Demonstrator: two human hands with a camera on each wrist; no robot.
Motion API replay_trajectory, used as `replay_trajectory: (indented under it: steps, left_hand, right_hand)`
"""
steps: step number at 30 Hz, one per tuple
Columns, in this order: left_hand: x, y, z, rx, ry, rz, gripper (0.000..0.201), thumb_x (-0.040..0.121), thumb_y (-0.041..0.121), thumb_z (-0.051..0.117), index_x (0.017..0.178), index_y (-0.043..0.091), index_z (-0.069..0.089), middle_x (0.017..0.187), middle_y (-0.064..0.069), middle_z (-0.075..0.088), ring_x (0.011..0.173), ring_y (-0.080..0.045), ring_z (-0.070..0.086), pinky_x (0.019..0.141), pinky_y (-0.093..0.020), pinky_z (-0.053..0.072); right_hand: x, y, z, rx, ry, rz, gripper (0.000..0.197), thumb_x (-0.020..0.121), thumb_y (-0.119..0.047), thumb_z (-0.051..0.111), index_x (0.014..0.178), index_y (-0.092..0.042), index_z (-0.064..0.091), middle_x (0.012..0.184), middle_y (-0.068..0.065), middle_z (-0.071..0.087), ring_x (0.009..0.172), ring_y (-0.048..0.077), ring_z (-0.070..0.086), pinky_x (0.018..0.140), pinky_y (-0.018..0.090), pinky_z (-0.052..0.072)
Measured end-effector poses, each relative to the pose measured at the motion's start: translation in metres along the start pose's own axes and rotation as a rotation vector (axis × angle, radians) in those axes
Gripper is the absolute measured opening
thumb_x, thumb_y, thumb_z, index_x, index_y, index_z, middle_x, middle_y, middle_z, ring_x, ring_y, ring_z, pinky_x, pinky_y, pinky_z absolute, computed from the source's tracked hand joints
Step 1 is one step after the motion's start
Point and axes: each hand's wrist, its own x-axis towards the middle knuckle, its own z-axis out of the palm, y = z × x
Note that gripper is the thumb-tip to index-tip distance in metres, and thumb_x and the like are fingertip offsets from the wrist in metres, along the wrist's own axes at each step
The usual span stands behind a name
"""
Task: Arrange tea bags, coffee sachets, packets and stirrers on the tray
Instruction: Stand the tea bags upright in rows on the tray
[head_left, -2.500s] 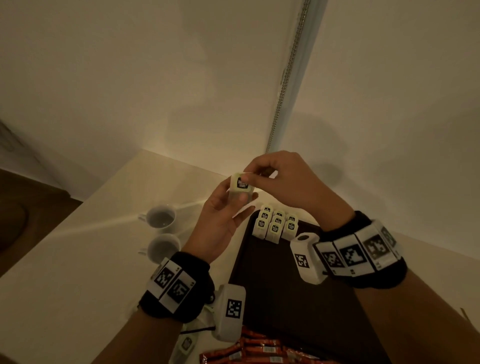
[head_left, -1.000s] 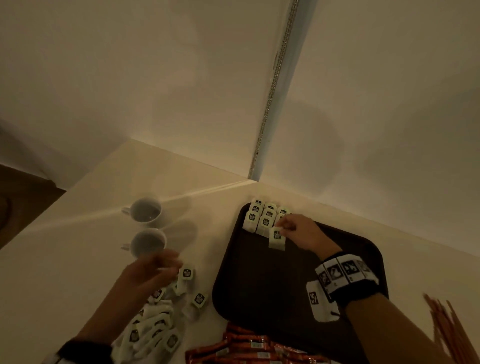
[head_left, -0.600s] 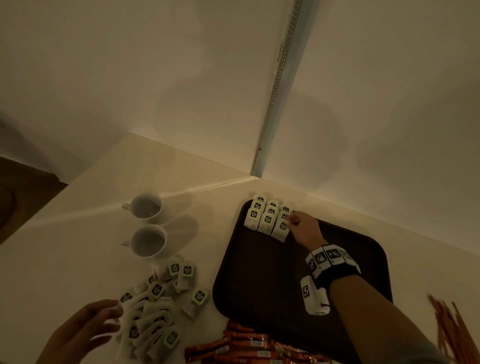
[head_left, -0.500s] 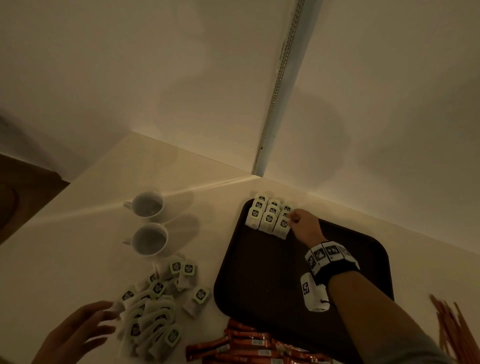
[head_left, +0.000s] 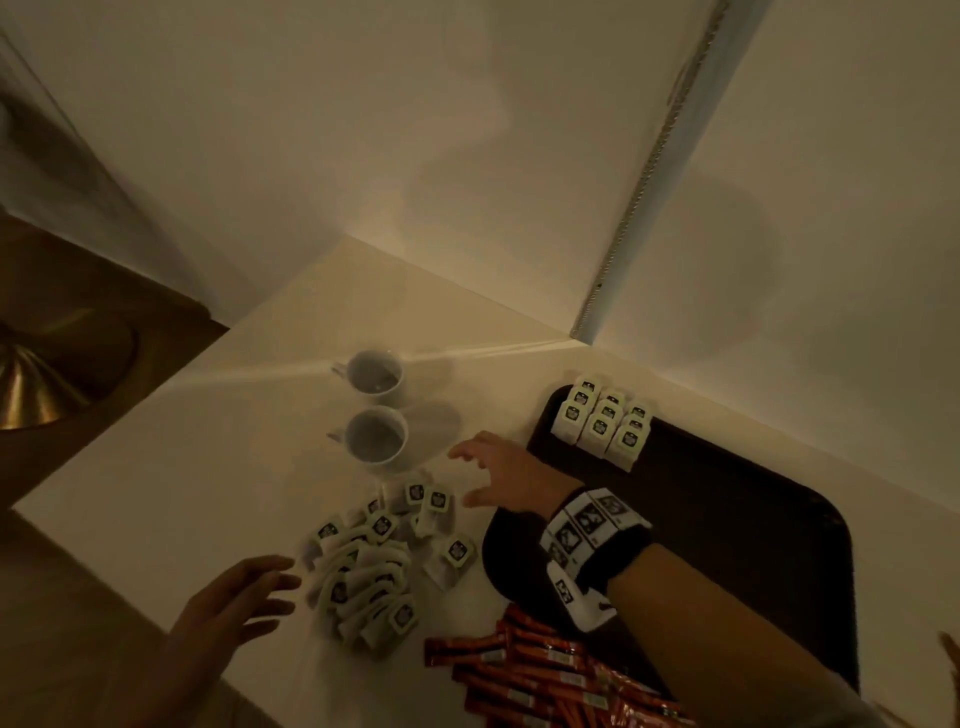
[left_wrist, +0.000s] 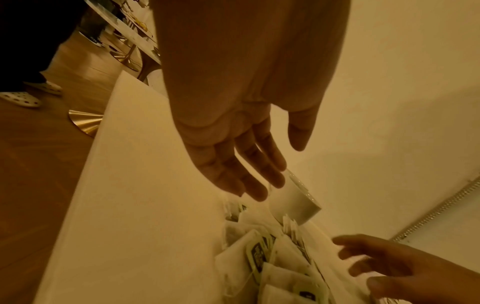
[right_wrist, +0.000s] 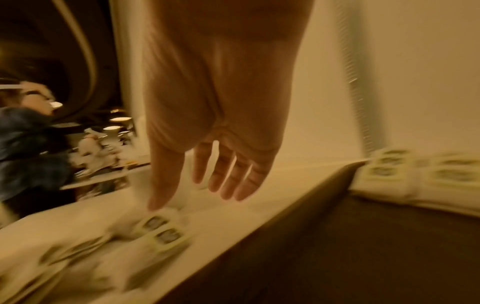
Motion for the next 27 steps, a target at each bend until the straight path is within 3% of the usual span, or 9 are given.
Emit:
replay_trajectory:
  steps: [3,6,12,16,19,22,23,25,27]
  left_hand:
    - [-0.006,-0.01,-0.006,0.003,0.018,0.008,0.018,0.097,0.006,0.045,0.099,0.005,0.063,0.092,-0.016,0.067,0.078,-0.032,0.06,0.069,-0.034,0.044]
    - [-0.01,-0.025,-0.016,0.017,0.045,0.019,0.018,0.096,0.006,0.047,0.1,0.005,0.064,0.092,-0.016,0.069,0.078,-0.032,0.062,0.069,-0.035,0.045]
    - [-0.018,-0.042,-0.034,0.008,0.057,0.029,0.019,0.096,0.003,0.045,0.1,0.005,0.064,0.09,-0.015,0.07,0.075,-0.03,0.063,0.066,-0.034,0.046]
    - [-0.02,-0.043,-0.04,-0.006,0.07,0.057,0.019,0.096,0.004,0.045,0.1,0.004,0.064,0.092,-0.017,0.069,0.077,-0.031,0.063,0.068,-0.035,0.046]
    - [-0.023,-0.034,-0.039,-0.001,0.061,0.115,0.019,0.096,0.007,0.047,0.101,0.007,0.065,0.092,-0.014,0.071,0.081,-0.031,0.065,0.07,-0.037,0.048]
    - [-0.02,-0.015,-0.029,0.025,0.011,0.179,0.016,0.095,0.012,0.052,0.102,0.011,0.066,0.092,-0.007,0.072,0.087,-0.031,0.066,0.076,-0.038,0.05]
    - [-0.018,-0.006,-0.023,0.034,-0.016,0.201,0.013,0.093,0.018,0.058,0.101,0.012,0.066,0.092,-0.005,0.073,0.088,-0.03,0.066,0.077,-0.038,0.05]
    - [-0.01,0.017,-0.008,0.075,-0.068,0.281,0.032,0.078,0.037,0.07,0.1,0.015,0.065,0.094,-0.002,0.072,0.086,-0.026,0.067,0.074,-0.032,0.052]
    - [-0.001,0.043,0.01,0.114,-0.127,0.367,0.035,0.075,0.033,0.074,0.103,0.016,0.063,0.103,-0.001,0.07,0.086,-0.014,0.068,0.071,-0.021,0.052]
  right_hand:
    - [0.027,-0.014,0.028,-0.213,-0.148,-0.013,0.094,0.067,-0.025,0.083,0.144,-0.021,0.029,0.132,0.01,0.038,0.119,0.026,0.039,0.102,0.039,0.038]
    - [0.039,-0.015,0.041,-0.254,-0.154,0.026,0.097,0.065,-0.022,0.084,0.144,-0.026,0.028,0.126,0.009,0.034,0.116,0.029,0.039,0.098,0.043,0.042]
    - [0.044,-0.017,0.047,-0.216,-0.075,0.043,0.065,0.072,-0.017,0.078,0.13,-0.01,0.048,0.122,0.014,0.04,0.109,0.031,0.045,0.093,0.037,0.041]
    - [0.041,-0.018,0.044,-0.195,-0.038,0.019,0.034,0.084,-0.01,0.062,0.117,-0.005,0.06,0.114,0.017,0.054,0.105,0.032,0.052,0.086,0.032,0.039]
    - [0.035,-0.021,0.04,-0.147,0.005,-0.003,0.022,0.084,-0.007,0.06,0.105,-0.004,0.065,0.107,0.016,0.064,0.098,0.026,0.058,0.077,0.026,0.037]
    - [0.026,-0.03,0.023,-0.134,0.045,-0.016,0.017,0.084,-0.003,0.06,0.1,-0.004,0.065,0.1,0.015,0.066,0.085,0.015,0.053,0.071,0.02,0.032]
    - [0.023,-0.036,0.014,-0.15,0.048,-0.028,0.017,0.084,-0.003,0.06,0.1,-0.005,0.065,0.098,0.014,0.066,0.083,0.014,0.051,0.07,0.021,0.033]
    - [0.015,-0.05,-0.006,-0.197,0.037,-0.071,0.016,0.084,-0.005,0.06,0.099,-0.006,0.066,0.095,0.013,0.067,0.082,0.017,0.053,0.07,0.026,0.038]
    - [0.004,-0.07,-0.027,-0.264,0.003,-0.121,0.012,0.085,-0.009,0.061,0.096,-0.007,0.066,0.093,0.012,0.067,0.085,0.021,0.057,0.074,0.031,0.042]
